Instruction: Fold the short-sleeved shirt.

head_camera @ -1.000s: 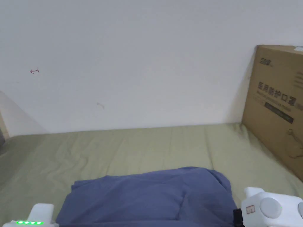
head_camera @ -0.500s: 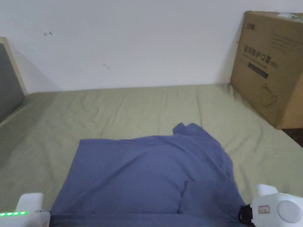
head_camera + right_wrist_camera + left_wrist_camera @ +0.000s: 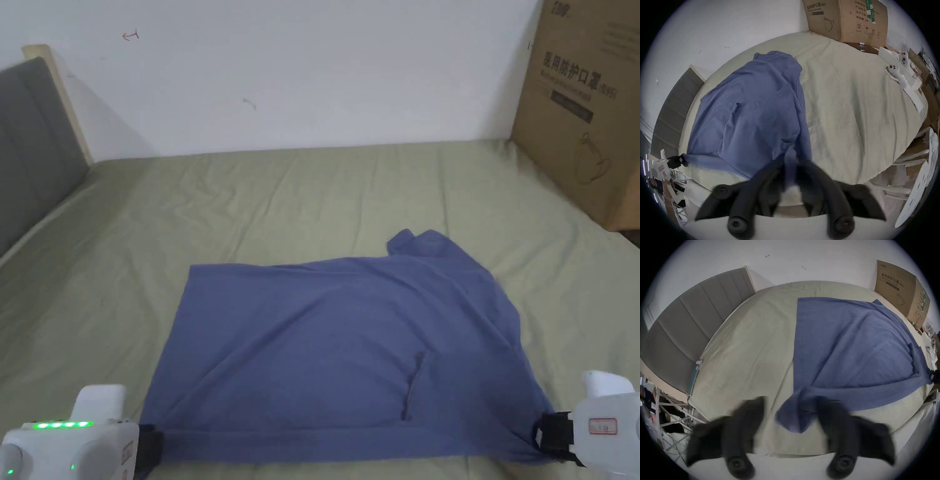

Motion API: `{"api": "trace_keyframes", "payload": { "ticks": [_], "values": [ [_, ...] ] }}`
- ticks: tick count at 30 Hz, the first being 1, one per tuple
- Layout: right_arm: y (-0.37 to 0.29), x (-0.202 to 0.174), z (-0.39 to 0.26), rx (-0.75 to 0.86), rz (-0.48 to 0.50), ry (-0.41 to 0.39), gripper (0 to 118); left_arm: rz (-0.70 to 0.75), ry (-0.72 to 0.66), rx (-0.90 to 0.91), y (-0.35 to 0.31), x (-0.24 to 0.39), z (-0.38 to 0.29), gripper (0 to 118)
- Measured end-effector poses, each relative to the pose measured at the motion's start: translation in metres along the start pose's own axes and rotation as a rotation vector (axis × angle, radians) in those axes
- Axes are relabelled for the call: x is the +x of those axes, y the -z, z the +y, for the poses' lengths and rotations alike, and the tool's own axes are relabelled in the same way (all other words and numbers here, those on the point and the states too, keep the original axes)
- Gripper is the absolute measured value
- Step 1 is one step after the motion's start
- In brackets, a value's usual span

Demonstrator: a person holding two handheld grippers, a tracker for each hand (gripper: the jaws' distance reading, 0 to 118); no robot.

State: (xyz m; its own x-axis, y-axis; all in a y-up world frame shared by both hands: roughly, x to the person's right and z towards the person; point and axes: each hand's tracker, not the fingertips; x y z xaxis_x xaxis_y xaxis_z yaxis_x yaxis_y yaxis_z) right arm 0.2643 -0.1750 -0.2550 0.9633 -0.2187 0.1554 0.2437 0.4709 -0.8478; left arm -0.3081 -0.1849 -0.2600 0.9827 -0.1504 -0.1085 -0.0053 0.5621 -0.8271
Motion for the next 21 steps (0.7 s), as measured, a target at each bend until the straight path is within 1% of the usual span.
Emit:
{"api": "trace_keyframes", "payload": {
  "ticks": [1, 2, 3, 4, 6, 7, 8, 9, 10, 11, 12, 16, 18, 19, 20, 21],
  "values": [
    [-0.002, -0.001, -0.002, 0.002, -0.022, -0.013, 41, -0.019, -0.019, 0.000, -0.001, -0.001, -0.002, 100],
    [-0.003, -0.002, -0.004, 0.010, -0.027, -0.028, 67, -0.021, -0.025, 0.007, -0.001, -0.004, -0.001, 115],
    [-0.007, -0.002, -0.007, 0.023, -0.033, -0.043, 82, -0.042, -0.038, 0.032, -0.008, -0.006, -0.001, 116],
    [-0.011, -0.002, -0.008, 0.034, -0.044, -0.049, 82, -0.044, -0.043, 0.034, -0.011, -0.007, -0.002, 112],
    [-0.017, -0.001, -0.009, 0.048, -0.040, -0.047, 82, -0.067, -0.051, 0.031, -0.027, -0.007, -0.005, 112],
    [-0.021, -0.001, -0.010, 0.063, -0.033, -0.043, 82, -0.079, -0.057, 0.036, -0.033, -0.007, -0.007, 110],
    [-0.032, -0.008, -0.014, 0.084, -0.017, -0.045, 81, -0.095, -0.058, 0.039, -0.038, -0.008, -0.010, 102],
    [-0.037, -0.010, -0.017, 0.101, -0.011, -0.054, 74, -0.111, -0.059, 0.046, -0.043, -0.008, -0.014, 87],
    [-0.045, -0.015, -0.021, 0.133, -0.007, -0.093, 46, -0.121, -0.062, 0.046, -0.046, -0.008, -0.017, 51],
    [-0.051, -0.018, -0.027, 0.151, -0.019, -0.130, 16, -0.125, -0.065, 0.041, -0.048, -0.008, -0.021, 23],
    [-0.057, -0.025, -0.037, 0.181, -0.060, -0.138, 0, -0.140, -0.067, 0.039, -0.048, -0.008, -0.029, 0],
    [-0.057, -0.027, -0.054, 0.155, -0.023, -0.137, 0, -0.173, -0.086, 0.023, -0.048, -0.006, -0.057, 0],
    [-0.052, -0.028, -0.053, 0.109, -0.025, -0.149, 0, -0.159, -0.085, 0.011, -0.045, -0.004, -0.060, 0],
    [-0.051, -0.029, -0.054, 0.125, -0.031, -0.155, 0, -0.144, -0.081, 0.013, -0.044, -0.004, -0.061, 0],
    [-0.049, -0.028, -0.053, 0.123, -0.035, -0.157, 0, -0.134, -0.085, 0.034, -0.044, -0.006, -0.061, 9],
    [-0.047, -0.028, -0.051, 0.107, -0.034, -0.153, 0, -0.115, -0.103, 0.064, -0.044, -0.009, -0.060, 32]
  ]
}}
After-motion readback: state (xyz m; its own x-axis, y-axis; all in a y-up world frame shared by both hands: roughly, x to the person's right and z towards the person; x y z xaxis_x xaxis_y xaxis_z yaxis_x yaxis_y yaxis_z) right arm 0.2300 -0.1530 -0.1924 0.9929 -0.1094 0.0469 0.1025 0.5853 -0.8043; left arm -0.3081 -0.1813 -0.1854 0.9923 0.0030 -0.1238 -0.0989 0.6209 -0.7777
